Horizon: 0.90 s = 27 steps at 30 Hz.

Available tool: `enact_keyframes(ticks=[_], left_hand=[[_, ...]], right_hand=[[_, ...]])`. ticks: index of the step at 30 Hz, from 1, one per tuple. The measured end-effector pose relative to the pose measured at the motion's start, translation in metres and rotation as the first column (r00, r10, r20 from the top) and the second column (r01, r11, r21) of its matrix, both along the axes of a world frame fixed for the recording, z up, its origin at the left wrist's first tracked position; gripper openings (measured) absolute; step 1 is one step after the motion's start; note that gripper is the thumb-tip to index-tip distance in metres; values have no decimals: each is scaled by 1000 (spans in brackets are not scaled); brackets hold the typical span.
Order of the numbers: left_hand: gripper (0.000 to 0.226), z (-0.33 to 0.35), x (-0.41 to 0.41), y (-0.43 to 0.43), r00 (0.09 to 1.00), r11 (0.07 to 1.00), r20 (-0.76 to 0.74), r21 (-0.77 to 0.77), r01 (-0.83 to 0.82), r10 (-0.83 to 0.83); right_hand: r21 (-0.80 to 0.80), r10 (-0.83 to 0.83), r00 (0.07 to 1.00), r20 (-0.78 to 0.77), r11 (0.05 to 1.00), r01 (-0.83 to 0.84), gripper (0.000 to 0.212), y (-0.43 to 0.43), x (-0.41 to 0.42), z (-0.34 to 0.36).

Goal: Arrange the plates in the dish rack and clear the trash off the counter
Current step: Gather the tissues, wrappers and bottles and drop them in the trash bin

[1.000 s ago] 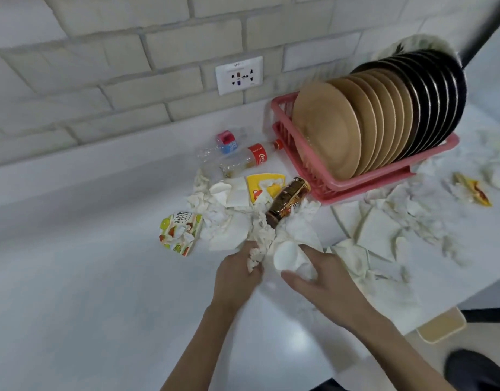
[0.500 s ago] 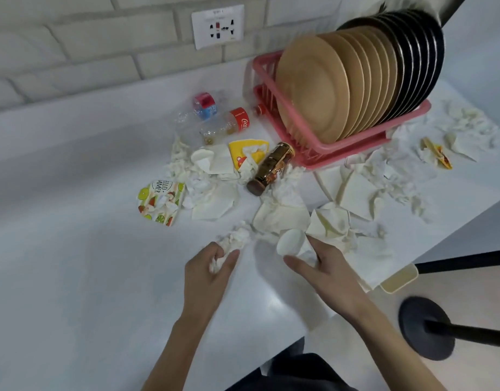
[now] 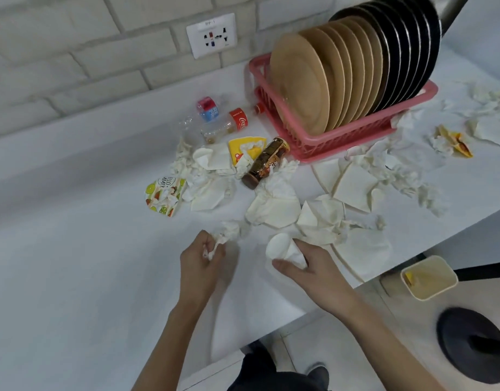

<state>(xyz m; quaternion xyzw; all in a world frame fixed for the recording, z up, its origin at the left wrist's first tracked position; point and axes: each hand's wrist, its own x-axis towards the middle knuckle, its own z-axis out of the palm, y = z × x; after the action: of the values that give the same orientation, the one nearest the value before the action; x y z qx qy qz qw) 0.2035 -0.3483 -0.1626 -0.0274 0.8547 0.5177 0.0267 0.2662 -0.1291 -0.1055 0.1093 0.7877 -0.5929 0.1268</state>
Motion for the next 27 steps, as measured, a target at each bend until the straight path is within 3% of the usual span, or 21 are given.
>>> enact_keyframes(ticks=[2, 6, 8, 12, 15, 17, 21, 24, 27], left_hand=[[5, 9, 8, 2, 999, 999, 35, 45, -13, 12], [29, 22, 19, -6, 999, 999, -10, 27, -31, 32], [27, 23, 21, -17, 997, 999, -64, -37, -36, 33], [17, 14, 26, -43, 999, 977, -33, -213, -1, -6], [34, -6, 35, -49, 997, 918, 57, -391, 65, -46], [38, -19, 41, -46, 998, 885, 42, -462, 57, -43], [23, -32, 41, -49, 991, 925, -117, -380, 8, -57], [34, -35, 40, -57, 976, 969, -218, -245, -34, -21], [20, -28, 33, -62, 982, 990, -163, -84, -114, 100]], right_hand=[[-9, 42, 999, 2, 999, -42, 20, 0, 0, -2], [74, 113, 993, -39, 991, -110, 19, -7, -3, -8], [85, 157, 983, -90, 985, -150, 20, -16, -5, -12], [267, 320, 933, -164, 925, -271, 48, -41, -8, -39], [425, 441, 872, -212, 845, -324, 54, -56, -1, -70], [526, 503, 825, -257, 789, -318, 57, -59, 3, -85], [554, 512, 815, -271, 776, -303, 57, -61, 0, -88], [567, 507, 815, -281, 773, -285, 57, -61, -2, -89], [564, 498, 815, -296, 780, -272, 57, -63, -4, -89]])
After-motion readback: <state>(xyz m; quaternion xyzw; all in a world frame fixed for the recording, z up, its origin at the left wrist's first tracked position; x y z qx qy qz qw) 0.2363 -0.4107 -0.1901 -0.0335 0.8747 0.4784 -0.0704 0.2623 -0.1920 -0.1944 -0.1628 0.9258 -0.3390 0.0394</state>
